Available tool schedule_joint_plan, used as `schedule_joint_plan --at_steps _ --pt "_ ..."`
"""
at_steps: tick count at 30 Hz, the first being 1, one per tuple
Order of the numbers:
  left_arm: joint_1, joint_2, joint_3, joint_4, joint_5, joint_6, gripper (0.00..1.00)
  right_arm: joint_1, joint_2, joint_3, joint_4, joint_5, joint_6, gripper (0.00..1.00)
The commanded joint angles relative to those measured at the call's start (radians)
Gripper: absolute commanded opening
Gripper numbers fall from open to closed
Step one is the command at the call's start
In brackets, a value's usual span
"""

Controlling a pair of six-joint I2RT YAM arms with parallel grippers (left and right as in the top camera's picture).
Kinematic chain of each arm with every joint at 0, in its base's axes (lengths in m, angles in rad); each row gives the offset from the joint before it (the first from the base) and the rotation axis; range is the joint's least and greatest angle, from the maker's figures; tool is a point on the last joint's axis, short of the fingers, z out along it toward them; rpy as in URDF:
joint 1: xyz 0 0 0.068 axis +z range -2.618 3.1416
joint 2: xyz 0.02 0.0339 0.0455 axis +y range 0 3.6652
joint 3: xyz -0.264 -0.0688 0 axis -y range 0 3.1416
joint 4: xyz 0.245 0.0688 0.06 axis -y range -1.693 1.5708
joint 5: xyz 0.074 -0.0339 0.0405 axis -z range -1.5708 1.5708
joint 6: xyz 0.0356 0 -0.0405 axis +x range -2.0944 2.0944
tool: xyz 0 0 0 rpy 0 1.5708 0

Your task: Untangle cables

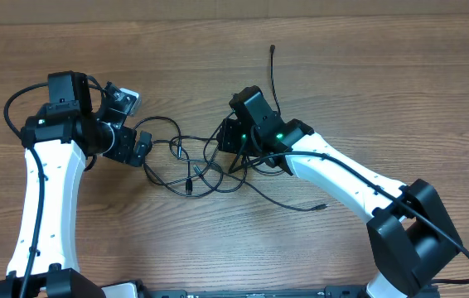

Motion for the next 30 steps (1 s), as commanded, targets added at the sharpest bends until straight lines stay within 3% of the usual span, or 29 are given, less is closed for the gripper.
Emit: schedule_joint_plan --at_steps 1,3,4,6,8,14,26,30 --pt "0.005 0.006 0.011 0.0 -0.002 0.016 1.0 0.0 0.004 0.0 0.004 -0.029 -0.004 0.1" --pt "0.005 0.006 0.011 0.001 -0.002 0.016 1.0 0.0 0.004 0.0 0.024 -0.105 -0.073 0.2" --pt "0.005 0.006 0.011 0.001 -0.002 0.016 1.0 0.0 0.004 0.0 0.043 -0.155 -0.12 0.46" --pt "0.005 0.006 0.011 0.001 -0.002 0.016 1.0 0.0 0.004 0.0 0.053 -0.18 -0.135 0.78" --pt "0.005 0.006 0.011 0.001 -0.002 0.016 1.0 0.0 0.004 0.0 0.04 -0.183 -0.133 0.92" --pt "0.005 0.006 0.011 0.001 -0.002 0.016 1.0 0.0 0.004 0.0 -0.033 -0.166 -0.132 1.0" --pt "0.005 0.006 0.011 0.001 -0.002 0.016 1.0 0.0 0.004 0.0 0.108 -0.146 -0.127 1.0" --pt "0.005 0.006 0.011 0.001 -0.002 0.016 1.0 0.0 0.004 0.0 0.114 -0.043 -0.063 1.0"
